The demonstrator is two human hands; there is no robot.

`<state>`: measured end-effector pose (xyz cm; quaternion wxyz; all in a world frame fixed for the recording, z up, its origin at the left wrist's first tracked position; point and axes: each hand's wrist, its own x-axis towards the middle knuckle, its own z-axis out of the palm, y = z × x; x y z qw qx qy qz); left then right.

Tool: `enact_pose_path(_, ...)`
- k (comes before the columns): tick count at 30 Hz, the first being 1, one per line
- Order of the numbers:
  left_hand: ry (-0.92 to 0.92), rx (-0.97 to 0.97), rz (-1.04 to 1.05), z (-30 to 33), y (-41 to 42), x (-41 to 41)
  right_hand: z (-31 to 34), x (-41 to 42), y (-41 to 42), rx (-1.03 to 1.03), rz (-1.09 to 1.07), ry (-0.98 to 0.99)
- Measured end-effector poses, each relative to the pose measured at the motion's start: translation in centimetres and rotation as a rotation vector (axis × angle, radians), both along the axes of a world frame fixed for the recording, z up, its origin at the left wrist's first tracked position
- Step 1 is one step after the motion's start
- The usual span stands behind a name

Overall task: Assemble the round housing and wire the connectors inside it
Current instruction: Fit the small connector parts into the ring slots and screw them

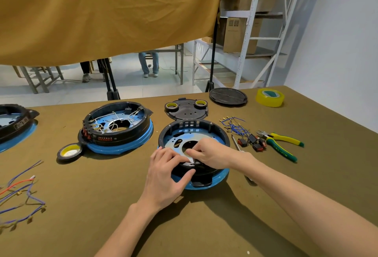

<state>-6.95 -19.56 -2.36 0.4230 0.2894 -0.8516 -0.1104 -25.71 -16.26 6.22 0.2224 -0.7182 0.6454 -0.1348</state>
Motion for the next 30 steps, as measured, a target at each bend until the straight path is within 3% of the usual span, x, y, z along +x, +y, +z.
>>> enact_pose_path(7,0.041,0.002,0.025,-0.1,0.4,-0.5,-0.2,1.2,-0.4,0.009,-0.094,0.275)
enact_pose_path(16,0.001,-0.033,0.029,-0.2,1.0,-0.6,-1.0,-0.4,0.9,-0.092,-0.079,0.018)
enact_pose_path(22,0.043,-0.035,0.011,0.0,1.1,-0.7,-1.5,1.0,0.9,-0.179,-0.194,0.269)
enact_pose_path(26,0.009,-0.102,-0.119,-0.2,1.4,-0.5,-2.1,0.7,2.4,-0.377,-0.293,0.157)
enact_pose_path(30,-0.046,-0.137,-0.144,0.7,0.9,-0.5,-3.7,0.3,3.8,-0.413,-0.367,0.285)
